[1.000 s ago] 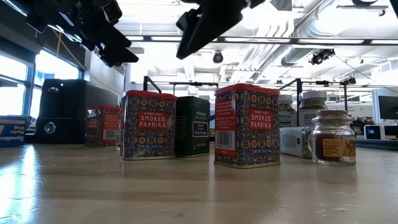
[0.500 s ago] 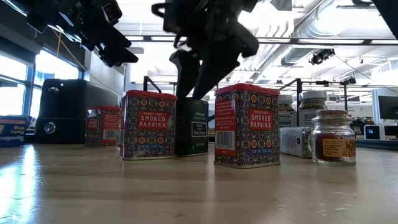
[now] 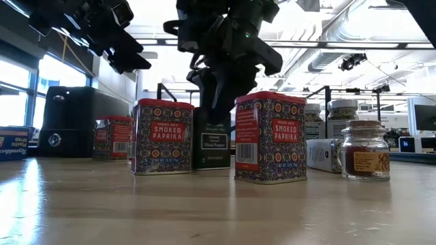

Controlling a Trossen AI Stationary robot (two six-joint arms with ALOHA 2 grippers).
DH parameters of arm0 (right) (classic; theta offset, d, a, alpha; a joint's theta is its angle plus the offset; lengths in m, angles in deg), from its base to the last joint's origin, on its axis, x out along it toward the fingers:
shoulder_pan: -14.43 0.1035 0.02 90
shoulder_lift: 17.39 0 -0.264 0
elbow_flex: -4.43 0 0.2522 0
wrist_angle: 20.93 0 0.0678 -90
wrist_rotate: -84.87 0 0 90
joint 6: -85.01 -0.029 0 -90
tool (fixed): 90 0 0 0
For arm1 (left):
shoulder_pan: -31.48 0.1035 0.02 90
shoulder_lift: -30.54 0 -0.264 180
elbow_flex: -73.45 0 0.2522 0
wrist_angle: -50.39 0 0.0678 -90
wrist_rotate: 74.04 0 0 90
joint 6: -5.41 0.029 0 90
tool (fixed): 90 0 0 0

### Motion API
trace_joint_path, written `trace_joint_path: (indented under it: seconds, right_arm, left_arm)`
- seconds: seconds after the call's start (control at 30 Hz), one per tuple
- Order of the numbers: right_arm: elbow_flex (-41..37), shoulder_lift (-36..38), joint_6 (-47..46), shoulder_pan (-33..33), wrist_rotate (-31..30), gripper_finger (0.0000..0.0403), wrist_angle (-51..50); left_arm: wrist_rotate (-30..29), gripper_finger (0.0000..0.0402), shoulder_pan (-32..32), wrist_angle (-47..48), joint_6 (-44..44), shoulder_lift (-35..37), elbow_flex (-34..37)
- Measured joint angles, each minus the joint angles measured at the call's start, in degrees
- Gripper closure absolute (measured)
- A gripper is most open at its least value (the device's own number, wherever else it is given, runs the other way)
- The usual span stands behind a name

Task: Shelf spices
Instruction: Put the black seasoning can on the shelf aligned with the other black seasoning cans

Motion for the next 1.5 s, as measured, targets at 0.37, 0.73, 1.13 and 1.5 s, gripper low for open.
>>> trace_joint_path:
  seconds: [0.37,0.73,1.13,1.5]
  right_arm:
    - [11.8,0.5,-4.5,-0.2,-4.7,0.0286,-15.5]
    - [26.6,2.6,-5.6,-9.4,-15.5,0.0284,-33.1]
    - [4.9,9.3,-4.3,-25.4,-15.5,0.0284,-22.7]
    - [1.8,9.4,-3.4,-31.9,-12.1,0.0284,-20.5]
  left_arm:
    - [0.0,0.0147,0.0,0.0,0.0,0.0,0.0]
    - [-0.1,0.0147,-1.8,0.1,0.4,0.0,0.0]
    - [-0.2,0.0147,-3.7,0.0,1.4,0.0,0.0]
    - [-0.3,0.0147,-3.7,-0.3,1.4,0.0,0.0]
